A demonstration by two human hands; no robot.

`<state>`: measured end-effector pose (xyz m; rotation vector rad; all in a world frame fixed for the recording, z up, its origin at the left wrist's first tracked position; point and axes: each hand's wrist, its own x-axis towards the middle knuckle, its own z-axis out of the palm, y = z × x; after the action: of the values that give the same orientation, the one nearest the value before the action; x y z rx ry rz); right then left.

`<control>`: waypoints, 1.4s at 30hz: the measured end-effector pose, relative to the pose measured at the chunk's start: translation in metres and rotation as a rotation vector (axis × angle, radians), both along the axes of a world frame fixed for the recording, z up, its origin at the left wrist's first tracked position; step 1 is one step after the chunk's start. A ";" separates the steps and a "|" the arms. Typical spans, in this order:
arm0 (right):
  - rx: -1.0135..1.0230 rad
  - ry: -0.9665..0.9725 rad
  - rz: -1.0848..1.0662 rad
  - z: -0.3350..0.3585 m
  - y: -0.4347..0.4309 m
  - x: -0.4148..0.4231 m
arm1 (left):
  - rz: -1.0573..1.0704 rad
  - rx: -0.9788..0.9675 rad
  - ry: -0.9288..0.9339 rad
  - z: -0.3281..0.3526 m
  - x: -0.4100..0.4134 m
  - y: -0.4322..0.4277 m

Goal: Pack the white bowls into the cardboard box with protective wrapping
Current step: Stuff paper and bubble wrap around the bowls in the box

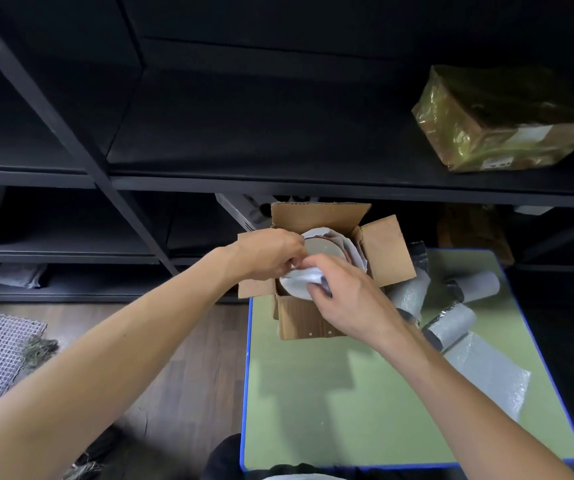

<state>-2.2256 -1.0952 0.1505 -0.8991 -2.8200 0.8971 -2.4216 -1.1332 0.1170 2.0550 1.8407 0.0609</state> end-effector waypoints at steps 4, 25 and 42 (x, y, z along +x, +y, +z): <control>0.056 -0.032 -0.035 -0.006 -0.002 -0.013 | 0.007 0.067 -0.050 -0.004 -0.008 0.000; 0.236 -0.063 0.000 -0.035 -0.013 -0.049 | 0.148 0.210 -0.216 -0.034 -0.010 -0.016; 0.309 -0.078 0.116 -0.050 -0.014 -0.040 | 0.148 0.246 -0.246 -0.034 -0.010 -0.017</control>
<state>-2.2651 -1.1088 0.1002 -0.7503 -2.9867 0.4218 -2.4316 -1.1503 0.0831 1.9562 1.9009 0.5802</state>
